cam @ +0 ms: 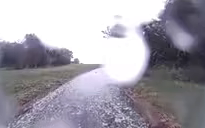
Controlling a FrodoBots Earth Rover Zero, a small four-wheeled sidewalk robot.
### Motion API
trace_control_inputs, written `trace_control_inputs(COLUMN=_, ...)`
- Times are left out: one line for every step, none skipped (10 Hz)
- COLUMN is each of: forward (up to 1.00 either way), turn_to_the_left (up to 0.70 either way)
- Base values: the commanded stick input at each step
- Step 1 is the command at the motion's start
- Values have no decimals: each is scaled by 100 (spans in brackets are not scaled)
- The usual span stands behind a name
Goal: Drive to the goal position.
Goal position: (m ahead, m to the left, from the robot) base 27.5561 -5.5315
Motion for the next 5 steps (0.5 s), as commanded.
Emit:
trace_control_inputs(forward=70, turn_to_the_left=0)
trace_control_inputs(forward=70, turn_to_the_left=0)
trace_control_inputs(forward=70, turn_to_the_left=0)
trace_control_inputs(forward=70, turn_to_the_left=0)
trace_control_inputs(forward=70, turn_to_the_left=0)
